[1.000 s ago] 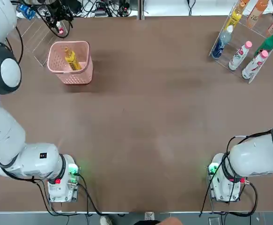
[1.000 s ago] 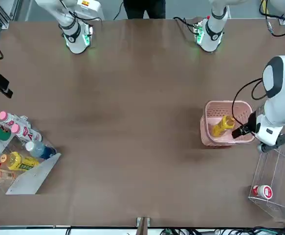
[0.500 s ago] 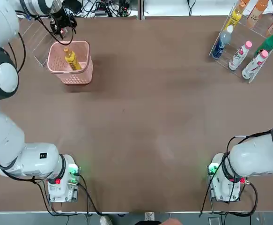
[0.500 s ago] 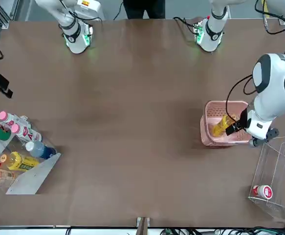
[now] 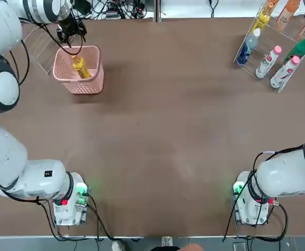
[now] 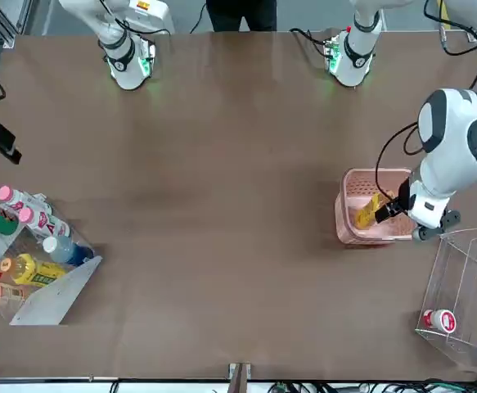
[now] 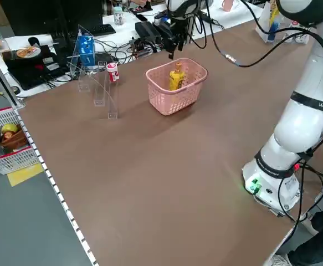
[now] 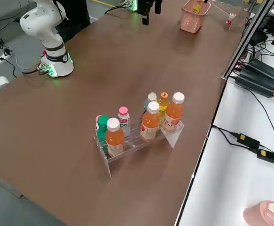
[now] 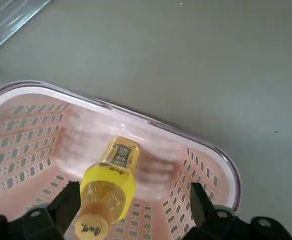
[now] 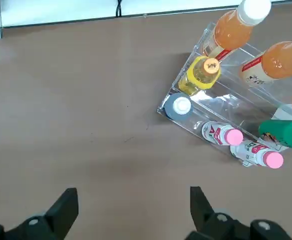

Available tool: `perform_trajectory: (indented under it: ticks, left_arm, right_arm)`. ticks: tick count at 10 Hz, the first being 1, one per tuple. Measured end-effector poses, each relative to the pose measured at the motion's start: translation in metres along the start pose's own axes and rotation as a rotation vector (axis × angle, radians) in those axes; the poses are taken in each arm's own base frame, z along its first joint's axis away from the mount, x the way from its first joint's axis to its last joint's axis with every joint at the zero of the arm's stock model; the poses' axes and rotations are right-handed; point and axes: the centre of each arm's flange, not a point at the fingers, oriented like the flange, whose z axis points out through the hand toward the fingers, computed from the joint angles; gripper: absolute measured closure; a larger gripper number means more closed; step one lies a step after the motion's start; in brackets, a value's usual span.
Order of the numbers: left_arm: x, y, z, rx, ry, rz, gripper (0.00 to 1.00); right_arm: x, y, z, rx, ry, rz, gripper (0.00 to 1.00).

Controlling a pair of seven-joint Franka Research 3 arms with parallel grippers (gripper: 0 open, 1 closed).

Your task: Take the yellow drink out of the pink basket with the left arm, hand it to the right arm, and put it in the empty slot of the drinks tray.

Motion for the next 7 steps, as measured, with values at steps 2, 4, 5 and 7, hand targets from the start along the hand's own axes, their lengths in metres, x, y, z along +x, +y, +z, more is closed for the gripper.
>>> perform_trajectory:
  ticks: [2,4,5,7]
  left_arm:
    - [-0.004,-0.004,0.006,-0.001,0.007,-0.004,0.03]
    - [-0.006,-0.008,0.007,0.001,0.006,-0.007,0.03]
    - [-0.008,-0.009,0.009,0.000,0.009,-0.008,0.03]
    - [-0.014,-0.013,0.020,-0.004,0.024,-0.009,0.03]
  right_arm:
    - [0.000,0.000,0.000,0.000,0.000,0.000,0.01]
    - [0.000,0.000,0.000,0.000,0.000,0.000,0.01]
    - [0.000,0.000,0.000,0.000,0.000,0.000,0.01]
    - [0.000,0.000,0.000,0.000,0.000,0.000,0.01]
